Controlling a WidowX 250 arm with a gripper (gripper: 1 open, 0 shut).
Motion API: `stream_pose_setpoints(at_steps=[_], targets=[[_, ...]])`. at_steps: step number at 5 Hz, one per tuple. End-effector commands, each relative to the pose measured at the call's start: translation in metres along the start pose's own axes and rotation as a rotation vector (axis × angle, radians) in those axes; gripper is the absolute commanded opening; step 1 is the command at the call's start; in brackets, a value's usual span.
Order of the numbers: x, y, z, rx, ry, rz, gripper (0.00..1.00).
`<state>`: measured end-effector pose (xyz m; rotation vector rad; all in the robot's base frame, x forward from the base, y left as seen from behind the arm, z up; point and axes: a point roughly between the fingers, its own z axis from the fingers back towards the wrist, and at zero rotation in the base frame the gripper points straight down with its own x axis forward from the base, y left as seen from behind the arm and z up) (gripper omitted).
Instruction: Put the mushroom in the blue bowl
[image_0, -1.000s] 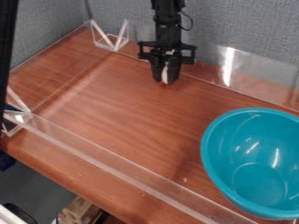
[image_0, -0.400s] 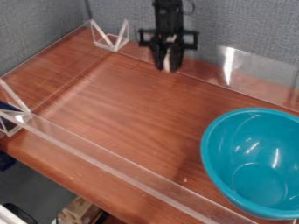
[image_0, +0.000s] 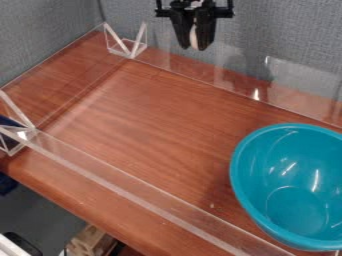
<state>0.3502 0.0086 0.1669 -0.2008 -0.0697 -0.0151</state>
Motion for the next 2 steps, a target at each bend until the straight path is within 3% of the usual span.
stream_pose_setpoints(at_steps=[1, 2], targets=[[-0.019, -0.024, 0.018, -0.012, -0.036, -0.071, 0.00], [-0.038, -0.051, 0.007, -0.031, 0.005, -0.136, 0.00]])
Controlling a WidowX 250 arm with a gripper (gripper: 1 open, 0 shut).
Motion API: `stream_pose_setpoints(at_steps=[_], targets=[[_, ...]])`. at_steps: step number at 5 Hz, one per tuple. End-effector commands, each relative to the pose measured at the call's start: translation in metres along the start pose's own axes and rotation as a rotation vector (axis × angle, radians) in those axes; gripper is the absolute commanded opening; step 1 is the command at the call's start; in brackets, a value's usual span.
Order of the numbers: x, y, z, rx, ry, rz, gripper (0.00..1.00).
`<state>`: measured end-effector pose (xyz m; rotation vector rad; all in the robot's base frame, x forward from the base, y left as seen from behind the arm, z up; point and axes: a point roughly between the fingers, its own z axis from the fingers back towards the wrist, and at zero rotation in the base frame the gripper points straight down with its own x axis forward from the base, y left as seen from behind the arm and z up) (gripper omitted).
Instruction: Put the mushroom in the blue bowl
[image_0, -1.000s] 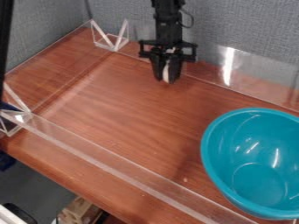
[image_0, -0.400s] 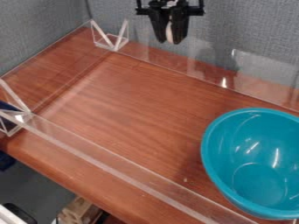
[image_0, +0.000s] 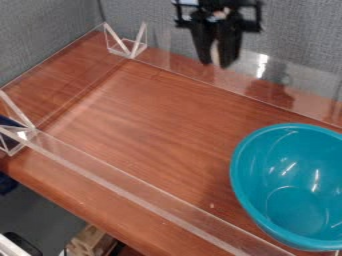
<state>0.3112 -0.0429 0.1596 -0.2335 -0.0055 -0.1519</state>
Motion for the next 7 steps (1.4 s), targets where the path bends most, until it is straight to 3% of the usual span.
stream_pose_setpoints(at_steps=[1, 3, 4, 5, 7], targets=[[-0.012, -0.024, 0.003, 0.004, -0.027, -0.061, 0.00], [-0.033, -0.073, -0.035, -0.003, 0.042, -0.161, 0.00], [-0.033, -0.079, -0.052, 0.001, 0.066, -0.173, 0.00], [-0.035, -0.081, -0.063, 0.002, 0.078, -0.180, 0.00], [-0.040, -0.079, -0.075, 0.002, 0.065, -0.179, 0.00]])
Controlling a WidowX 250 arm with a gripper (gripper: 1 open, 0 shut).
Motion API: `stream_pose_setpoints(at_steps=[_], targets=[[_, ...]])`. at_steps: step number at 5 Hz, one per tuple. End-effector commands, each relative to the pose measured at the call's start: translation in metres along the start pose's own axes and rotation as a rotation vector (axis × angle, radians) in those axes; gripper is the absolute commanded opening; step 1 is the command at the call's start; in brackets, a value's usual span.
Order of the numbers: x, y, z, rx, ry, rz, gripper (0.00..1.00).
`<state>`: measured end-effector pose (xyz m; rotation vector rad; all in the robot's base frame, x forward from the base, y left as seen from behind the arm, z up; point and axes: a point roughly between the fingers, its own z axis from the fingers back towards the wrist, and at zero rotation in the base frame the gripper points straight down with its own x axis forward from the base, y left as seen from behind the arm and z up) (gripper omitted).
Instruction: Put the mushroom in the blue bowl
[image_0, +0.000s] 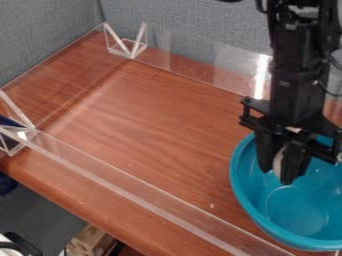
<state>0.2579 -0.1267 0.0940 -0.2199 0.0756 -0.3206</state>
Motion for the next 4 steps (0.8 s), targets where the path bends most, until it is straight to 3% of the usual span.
stream_pose_setpoints(at_steps=[1, 4], targets=[[0.003, -0.004, 0.006, 0.004, -0.038, -0.025, 0.00], [0.008, 0.001, -0.008, 0.018, -0.047, -0.027, 0.00]])
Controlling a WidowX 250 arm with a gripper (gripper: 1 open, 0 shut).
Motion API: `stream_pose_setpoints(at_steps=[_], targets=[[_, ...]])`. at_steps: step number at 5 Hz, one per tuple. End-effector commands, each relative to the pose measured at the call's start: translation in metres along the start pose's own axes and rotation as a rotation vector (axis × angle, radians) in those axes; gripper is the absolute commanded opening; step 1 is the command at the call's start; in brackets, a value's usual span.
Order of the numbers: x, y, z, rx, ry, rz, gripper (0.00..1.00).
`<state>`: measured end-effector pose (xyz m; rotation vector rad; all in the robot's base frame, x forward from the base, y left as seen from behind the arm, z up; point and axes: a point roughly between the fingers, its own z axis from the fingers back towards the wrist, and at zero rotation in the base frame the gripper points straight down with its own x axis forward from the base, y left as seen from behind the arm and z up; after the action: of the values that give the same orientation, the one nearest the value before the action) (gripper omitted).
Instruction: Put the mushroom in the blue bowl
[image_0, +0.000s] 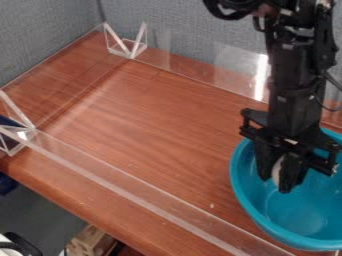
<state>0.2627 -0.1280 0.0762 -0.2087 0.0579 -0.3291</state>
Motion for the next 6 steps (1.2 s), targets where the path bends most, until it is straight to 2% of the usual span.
stream_pose_setpoints(at_steps=[1, 2, 3, 4, 6], targets=[[0.004, -0.001, 0.008, 0.010, -0.037, -0.018, 0.00], [0.007, 0.000, 0.007, 0.016, -0.044, -0.019, 0.00], [0.008, 0.001, 0.002, 0.020, -0.041, -0.020, 1.00], [0.008, -0.001, 0.011, 0.037, -0.064, -0.021, 1.00], [0.005, -0.007, 0.053, 0.068, -0.151, -0.013, 1.00]])
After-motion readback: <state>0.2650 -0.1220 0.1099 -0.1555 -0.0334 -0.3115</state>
